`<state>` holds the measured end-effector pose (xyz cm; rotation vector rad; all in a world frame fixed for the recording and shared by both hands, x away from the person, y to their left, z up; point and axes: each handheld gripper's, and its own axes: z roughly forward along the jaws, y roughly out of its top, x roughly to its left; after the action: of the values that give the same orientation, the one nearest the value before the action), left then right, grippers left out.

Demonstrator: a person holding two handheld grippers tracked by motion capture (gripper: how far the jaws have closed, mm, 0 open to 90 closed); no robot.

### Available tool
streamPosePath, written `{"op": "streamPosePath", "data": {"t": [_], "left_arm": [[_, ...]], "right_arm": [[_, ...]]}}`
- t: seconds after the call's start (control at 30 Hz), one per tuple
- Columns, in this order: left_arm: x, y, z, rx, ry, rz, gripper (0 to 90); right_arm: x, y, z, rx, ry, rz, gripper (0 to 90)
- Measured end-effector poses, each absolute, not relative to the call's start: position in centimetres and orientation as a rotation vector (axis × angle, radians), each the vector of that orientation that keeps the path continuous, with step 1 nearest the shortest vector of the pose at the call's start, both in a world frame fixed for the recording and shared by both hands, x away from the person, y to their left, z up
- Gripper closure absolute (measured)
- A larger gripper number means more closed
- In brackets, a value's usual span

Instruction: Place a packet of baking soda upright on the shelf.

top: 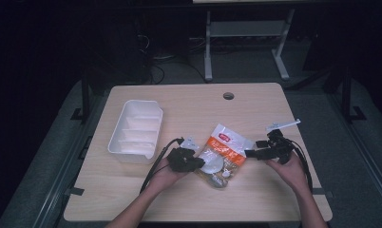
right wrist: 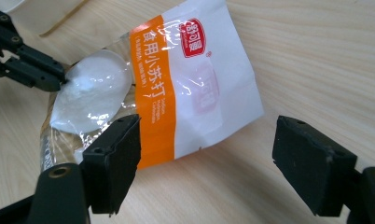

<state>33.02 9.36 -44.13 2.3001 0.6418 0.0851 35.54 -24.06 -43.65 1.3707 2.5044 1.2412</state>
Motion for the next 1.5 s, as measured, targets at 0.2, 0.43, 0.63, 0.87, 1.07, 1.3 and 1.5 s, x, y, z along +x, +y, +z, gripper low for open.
{"op": "streamPosePath", "data": {"t": [0.2, 0.43, 0.63, 0.87, 1.07, 1.3, 1.5], "left_arm": [[33.0, 9.4, -44.2, 2.288, 0.643, 0.087, 82.8], [32.8, 9.5, -44.3, 2.286, 0.639, 0.098, 82.8], [32.7, 9.4, -44.3, 2.292, 0.635, 0.108, 82.8], [32.7, 9.4, -44.3, 2.293, 0.637, 0.112, 82.8], [32.7, 9.4, -44.3, 2.293, 0.637, 0.112, 82.8], [32.5, 9.3, -44.2, 2.301, 0.617, 0.122, 79.7], [32.0, 9.7, -44.0, 2.267, 0.622, 0.100, 73.8]], "right_arm": [[36.1, -23.1, -44.8, 1.421, 2.541, 1.252, 25.2], [36.2, -22.1, -45.9, 1.438, 2.584, 1.292, 45.4], [36.1, -21.9, -45.9, 1.453, 2.557, 1.373, 67.2], [36.1, -21.7, -46.5, 1.464, 2.586, 1.462, 68.6], [36.5, -20.6, -46.9, 1.473, 2.592, 1.461, 71.9], [36.6, -20.2, -47.0, 1.463, 2.592, 1.459, 85.2], [36.4, -20.0, -46.7, 1.427, 2.593, 1.456, 89.1]]}}
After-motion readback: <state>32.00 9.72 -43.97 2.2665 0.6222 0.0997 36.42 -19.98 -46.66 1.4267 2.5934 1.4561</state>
